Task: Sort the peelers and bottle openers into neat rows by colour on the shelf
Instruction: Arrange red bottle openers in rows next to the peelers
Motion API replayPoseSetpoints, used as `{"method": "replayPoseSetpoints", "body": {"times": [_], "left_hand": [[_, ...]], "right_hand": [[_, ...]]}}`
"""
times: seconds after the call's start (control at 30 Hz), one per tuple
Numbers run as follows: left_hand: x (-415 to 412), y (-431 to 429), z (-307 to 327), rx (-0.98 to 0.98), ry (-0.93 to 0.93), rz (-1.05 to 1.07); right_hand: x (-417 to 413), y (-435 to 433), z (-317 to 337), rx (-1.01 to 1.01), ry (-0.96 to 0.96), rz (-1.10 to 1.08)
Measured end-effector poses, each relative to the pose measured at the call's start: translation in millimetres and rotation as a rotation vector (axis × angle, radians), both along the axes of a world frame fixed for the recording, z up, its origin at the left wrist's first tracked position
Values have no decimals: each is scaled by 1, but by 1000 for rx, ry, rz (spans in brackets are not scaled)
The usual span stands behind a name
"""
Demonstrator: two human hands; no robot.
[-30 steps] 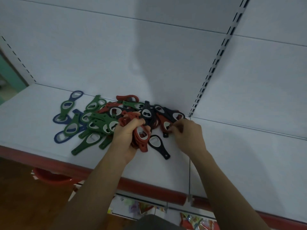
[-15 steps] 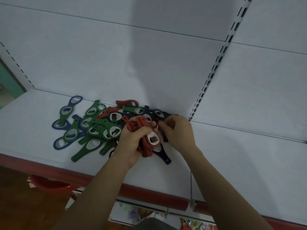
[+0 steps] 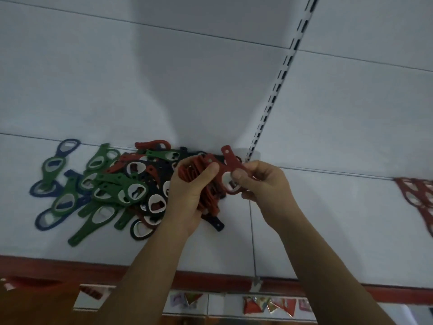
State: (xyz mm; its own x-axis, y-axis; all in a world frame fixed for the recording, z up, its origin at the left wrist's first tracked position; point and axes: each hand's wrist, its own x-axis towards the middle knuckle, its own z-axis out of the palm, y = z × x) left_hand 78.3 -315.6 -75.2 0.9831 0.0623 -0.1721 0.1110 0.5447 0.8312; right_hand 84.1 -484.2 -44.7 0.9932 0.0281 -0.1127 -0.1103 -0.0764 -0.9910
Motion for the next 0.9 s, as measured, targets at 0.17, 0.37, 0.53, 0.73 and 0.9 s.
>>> {"method": "replayPoseSetpoints", "body": {"times": [0.17, 0.37, 0.53, 0.73, 0.9], "left_hand": [[13, -56, 2, 27, 8, -116], [15, -135, 7, -115, 24, -319], [20, -219, 9, -223, 225, -362], [24, -334, 4, -208, 341, -493], [41, -407, 2, -47, 344, -570]], "right_hand": [[-13, -44, 12, -12, 11, -15], [-31, -116, 12, 61, 2, -140], [-50, -208, 2, 161, 12, -421], [-63, -334, -5, 44, 39, -525], [-65, -417, -18, -75, 60, -539]]}}
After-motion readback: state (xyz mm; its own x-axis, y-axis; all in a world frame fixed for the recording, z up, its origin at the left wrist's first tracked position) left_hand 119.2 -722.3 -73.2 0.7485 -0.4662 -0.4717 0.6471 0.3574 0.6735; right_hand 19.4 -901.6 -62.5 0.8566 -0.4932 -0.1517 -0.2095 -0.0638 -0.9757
